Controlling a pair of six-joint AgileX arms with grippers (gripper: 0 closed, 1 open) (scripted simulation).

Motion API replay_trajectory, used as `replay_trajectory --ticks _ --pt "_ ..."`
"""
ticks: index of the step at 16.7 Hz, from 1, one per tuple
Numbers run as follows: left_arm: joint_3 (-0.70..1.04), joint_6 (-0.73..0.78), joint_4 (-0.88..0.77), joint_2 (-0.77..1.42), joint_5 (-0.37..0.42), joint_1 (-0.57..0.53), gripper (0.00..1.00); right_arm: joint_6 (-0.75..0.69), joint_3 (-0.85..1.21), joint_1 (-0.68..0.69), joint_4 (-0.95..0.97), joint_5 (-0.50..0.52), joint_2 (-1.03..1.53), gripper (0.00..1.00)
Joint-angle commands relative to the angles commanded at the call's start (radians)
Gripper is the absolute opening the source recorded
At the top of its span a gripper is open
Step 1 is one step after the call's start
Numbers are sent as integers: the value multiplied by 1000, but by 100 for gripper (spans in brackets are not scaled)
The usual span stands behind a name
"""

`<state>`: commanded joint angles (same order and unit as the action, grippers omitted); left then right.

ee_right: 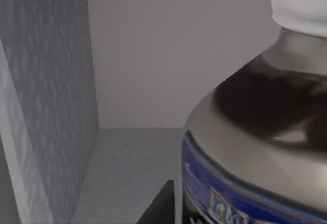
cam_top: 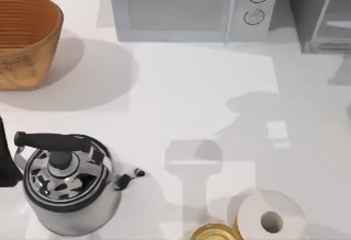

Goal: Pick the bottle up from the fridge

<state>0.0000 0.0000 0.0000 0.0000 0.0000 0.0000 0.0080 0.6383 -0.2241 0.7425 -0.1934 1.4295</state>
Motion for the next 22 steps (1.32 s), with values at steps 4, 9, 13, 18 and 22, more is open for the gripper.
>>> replay_trajectory --ticks 4,9,13,18,22 --pt "0 0 0 0 0 0 100 -3 -150 51 -174 45 -324 0" --pt "0 0 0 0 0 0 100 -4 -356 123 -413 107 -777 0" --pt "0 0 0 0 0 0 100 -6 -502 174 -584 152 -1137 0" --pt "0 0 0 0 0 0 100 -8 -621 218 -723 188 -1399 0" --pt "0 0 0 0 0 0 100 -8 -638 224 -742 193 -1430 0"
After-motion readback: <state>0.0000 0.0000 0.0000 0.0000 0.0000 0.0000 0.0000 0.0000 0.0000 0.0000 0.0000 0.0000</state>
